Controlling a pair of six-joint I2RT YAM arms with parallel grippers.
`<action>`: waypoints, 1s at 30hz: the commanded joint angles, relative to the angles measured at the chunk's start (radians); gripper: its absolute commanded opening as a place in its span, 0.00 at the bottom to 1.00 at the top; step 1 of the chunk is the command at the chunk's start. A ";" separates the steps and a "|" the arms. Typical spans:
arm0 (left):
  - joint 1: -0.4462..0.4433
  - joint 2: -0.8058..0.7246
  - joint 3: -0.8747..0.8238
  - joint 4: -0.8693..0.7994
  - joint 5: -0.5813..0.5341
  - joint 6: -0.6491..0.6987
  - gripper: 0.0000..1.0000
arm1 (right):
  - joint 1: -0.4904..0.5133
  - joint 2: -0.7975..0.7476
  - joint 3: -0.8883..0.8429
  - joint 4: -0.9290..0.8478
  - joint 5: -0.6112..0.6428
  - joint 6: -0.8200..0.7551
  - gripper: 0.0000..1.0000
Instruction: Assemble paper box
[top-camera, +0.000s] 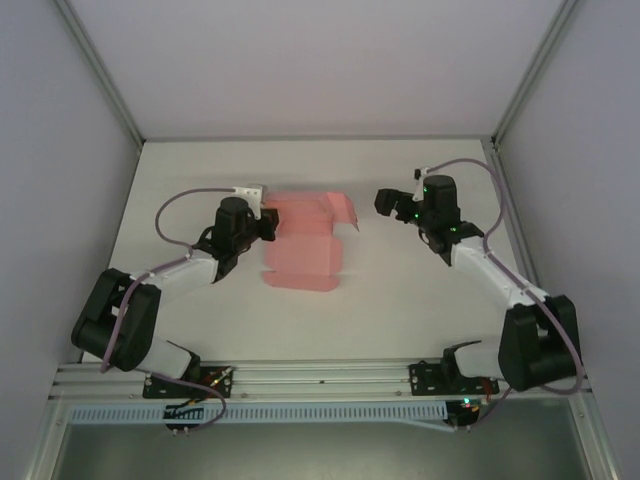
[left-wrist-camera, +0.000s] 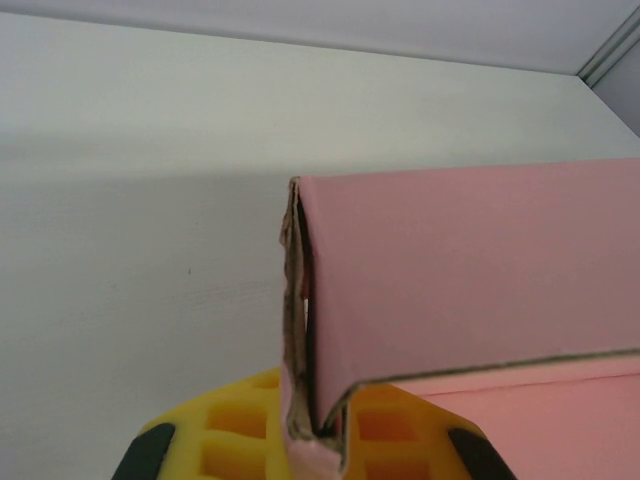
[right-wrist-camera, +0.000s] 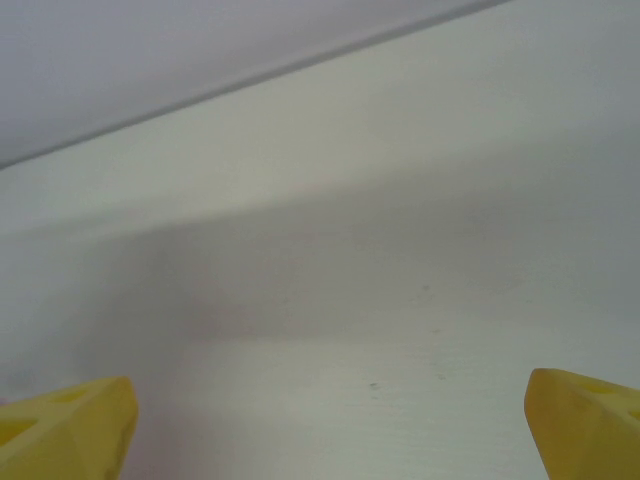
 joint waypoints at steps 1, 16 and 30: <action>0.006 -0.019 -0.005 0.035 0.025 0.021 0.00 | 0.001 0.092 0.067 0.021 -0.295 -0.041 0.95; 0.007 0.011 0.033 0.020 0.021 -0.004 0.00 | 0.220 0.215 0.132 0.030 -0.308 -0.113 0.89; 0.006 -0.014 0.034 -0.026 -0.024 -0.007 0.00 | 0.297 0.192 0.157 -0.031 0.047 -0.147 0.85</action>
